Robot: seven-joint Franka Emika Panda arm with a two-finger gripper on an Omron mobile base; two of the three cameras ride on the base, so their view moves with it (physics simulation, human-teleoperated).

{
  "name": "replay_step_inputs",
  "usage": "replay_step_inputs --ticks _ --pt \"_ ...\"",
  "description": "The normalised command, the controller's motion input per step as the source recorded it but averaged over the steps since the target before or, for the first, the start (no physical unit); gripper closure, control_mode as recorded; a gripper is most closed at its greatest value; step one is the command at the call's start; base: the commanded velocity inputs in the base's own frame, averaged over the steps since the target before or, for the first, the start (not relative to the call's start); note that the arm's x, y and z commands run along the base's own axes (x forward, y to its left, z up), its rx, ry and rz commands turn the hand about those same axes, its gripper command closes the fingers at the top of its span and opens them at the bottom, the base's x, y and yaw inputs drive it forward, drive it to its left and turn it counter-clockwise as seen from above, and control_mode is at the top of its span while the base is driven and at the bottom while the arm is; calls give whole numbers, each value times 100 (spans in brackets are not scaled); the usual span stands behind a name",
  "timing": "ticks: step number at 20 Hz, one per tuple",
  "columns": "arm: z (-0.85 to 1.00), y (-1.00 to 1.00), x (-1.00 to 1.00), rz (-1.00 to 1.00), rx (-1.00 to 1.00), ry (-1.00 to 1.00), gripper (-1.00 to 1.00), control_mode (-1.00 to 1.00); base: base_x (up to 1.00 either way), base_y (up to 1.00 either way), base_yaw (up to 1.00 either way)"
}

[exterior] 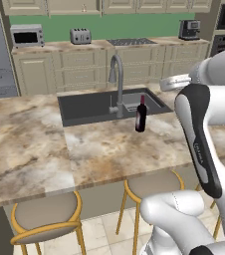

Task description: Get the candle and the wine from the cabinet and move them to the dining counter.

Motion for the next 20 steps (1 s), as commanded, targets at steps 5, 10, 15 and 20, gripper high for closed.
replay_step_inputs --ticks 5,10,15,20 --pt "0 0 0 0 0 0 -100 100 -76 8 -1" --pt "0 0 0 0 0 0 -100 100 -100 57 -6" --pt "0 0 0 0 0 0 -100 100 -99 96 -14" --pt "0 0 0 0 0 0 -100 100 -40 100 -13"
